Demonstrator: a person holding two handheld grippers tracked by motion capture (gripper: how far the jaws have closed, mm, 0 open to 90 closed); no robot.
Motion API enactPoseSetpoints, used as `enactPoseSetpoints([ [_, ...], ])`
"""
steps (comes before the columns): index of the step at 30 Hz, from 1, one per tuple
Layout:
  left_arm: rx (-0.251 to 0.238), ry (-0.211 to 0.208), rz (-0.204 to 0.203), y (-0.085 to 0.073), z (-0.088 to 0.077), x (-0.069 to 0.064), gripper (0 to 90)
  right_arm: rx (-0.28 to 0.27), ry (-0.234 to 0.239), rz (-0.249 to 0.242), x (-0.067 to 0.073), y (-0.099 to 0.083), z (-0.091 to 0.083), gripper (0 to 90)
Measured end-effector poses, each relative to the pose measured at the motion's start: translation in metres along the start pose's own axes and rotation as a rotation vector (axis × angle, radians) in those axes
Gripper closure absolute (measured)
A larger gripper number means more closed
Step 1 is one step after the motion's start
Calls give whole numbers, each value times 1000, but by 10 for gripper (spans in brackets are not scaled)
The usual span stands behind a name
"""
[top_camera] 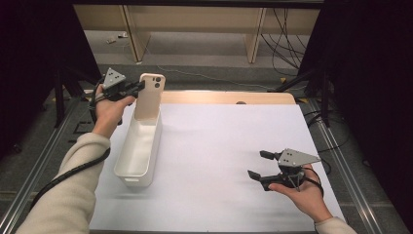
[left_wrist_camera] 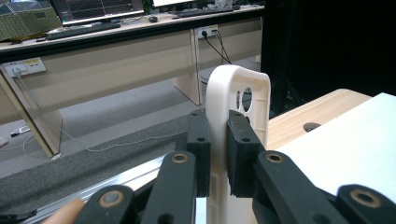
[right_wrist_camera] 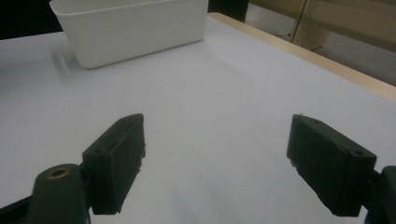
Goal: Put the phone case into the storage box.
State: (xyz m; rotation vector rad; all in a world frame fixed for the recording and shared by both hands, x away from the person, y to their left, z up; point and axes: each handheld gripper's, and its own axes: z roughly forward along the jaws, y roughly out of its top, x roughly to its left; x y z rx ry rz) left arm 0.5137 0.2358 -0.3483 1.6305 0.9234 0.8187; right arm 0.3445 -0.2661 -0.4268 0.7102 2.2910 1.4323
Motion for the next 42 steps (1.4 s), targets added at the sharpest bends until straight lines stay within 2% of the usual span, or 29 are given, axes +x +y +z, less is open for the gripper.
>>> enactPoseSetpoints([
  [42, 30, 8, -21, -11, 9, 3, 812, 2, 4, -2, -1, -1, 1, 206],
])
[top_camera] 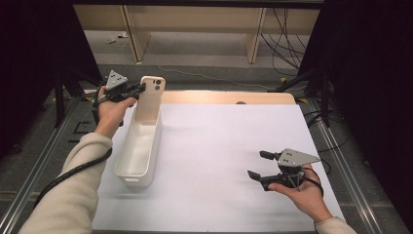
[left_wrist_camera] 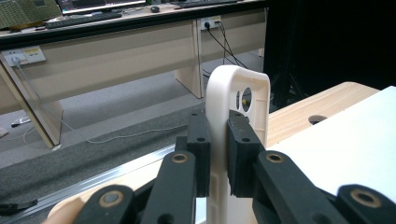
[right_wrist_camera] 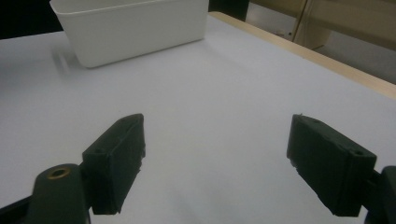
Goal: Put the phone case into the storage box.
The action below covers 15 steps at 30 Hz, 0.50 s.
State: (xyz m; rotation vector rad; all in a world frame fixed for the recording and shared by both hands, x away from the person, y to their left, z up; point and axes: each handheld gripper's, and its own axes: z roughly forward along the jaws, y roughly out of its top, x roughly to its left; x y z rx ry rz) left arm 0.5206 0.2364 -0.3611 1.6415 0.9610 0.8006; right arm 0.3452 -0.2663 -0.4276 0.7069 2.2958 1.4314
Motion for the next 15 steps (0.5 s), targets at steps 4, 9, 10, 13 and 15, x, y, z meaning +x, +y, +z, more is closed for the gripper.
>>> enactPoseSetpoints([
  [4, 4, 0, -1, -1, 1, 0, 811, 1, 1, 0, 0, 0, 0, 206],
  [9, 4, 3, -9, -3, 1, 1, 811, 1, 2, -1, 0, 0, 0, 207],
  [10, 5, 4, -8, -3, 1, 2, 811, 1, 3, -1, 0, 0, 0, 206],
  [13, 8, 6, -11, -5, 1, 3, 811, 2, 3, 0, 0, 0, 0, 207],
  [15, 10, 7, -14, -6, 2, 4, 811, 2, 3, -1, 0, 0, 0, 207],
])
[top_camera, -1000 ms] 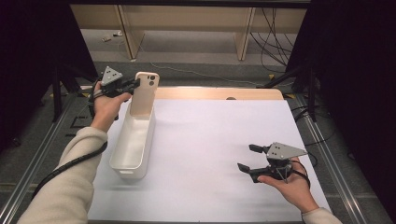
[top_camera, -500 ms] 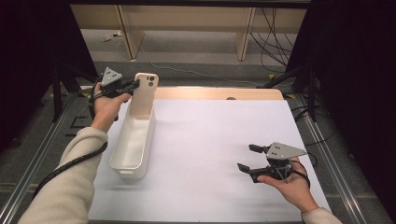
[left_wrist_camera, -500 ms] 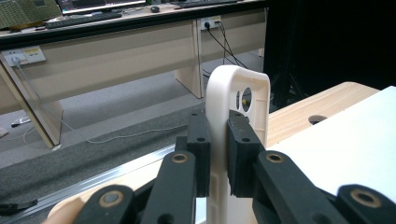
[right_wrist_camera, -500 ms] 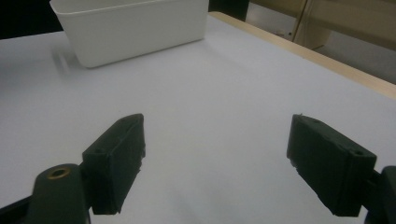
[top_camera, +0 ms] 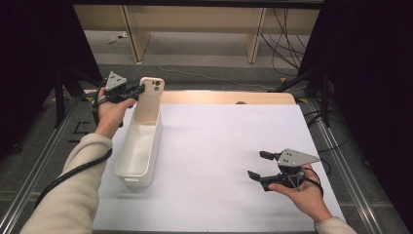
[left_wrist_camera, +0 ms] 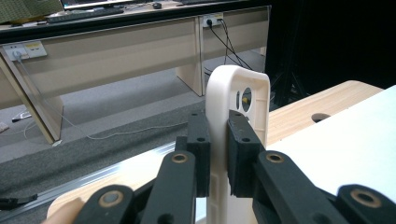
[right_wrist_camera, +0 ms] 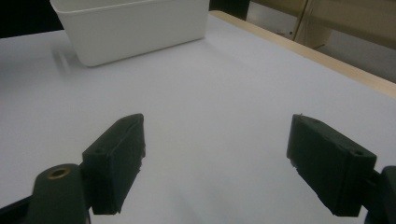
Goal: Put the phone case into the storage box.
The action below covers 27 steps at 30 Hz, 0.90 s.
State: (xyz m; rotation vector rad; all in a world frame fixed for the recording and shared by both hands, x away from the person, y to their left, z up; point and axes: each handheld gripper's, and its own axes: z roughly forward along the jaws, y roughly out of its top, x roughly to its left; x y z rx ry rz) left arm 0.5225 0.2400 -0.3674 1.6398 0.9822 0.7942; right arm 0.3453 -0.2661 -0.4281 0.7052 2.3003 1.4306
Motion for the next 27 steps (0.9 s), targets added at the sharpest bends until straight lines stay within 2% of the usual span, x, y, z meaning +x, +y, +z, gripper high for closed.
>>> enactPoseSetpoints([
  [27, 19, 6, -13, -9, 3, 2, 810, 0, 1, -1, 0, 0, 0, 207],
])
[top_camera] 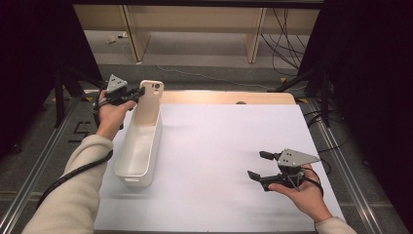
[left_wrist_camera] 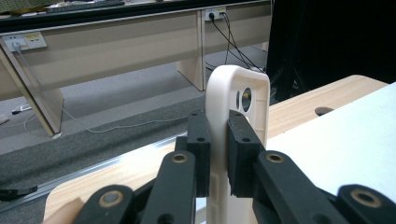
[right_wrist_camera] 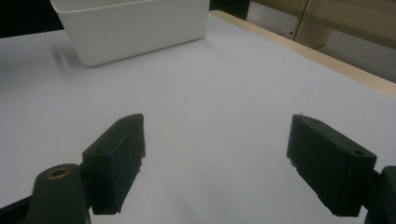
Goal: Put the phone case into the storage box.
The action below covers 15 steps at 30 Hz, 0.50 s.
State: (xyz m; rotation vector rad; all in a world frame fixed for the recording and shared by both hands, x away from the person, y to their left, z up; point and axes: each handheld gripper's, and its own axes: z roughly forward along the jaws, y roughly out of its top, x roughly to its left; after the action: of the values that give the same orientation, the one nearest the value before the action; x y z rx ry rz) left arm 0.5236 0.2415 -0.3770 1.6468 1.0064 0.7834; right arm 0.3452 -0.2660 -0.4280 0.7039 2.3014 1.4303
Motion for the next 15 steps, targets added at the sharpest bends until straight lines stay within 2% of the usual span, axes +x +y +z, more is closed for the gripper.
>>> enactPoseSetpoints([
  [15, 7, 1, -4, -3, 1, 1, 810, 2, 1, 0, 0, 0, 0, 206],
])
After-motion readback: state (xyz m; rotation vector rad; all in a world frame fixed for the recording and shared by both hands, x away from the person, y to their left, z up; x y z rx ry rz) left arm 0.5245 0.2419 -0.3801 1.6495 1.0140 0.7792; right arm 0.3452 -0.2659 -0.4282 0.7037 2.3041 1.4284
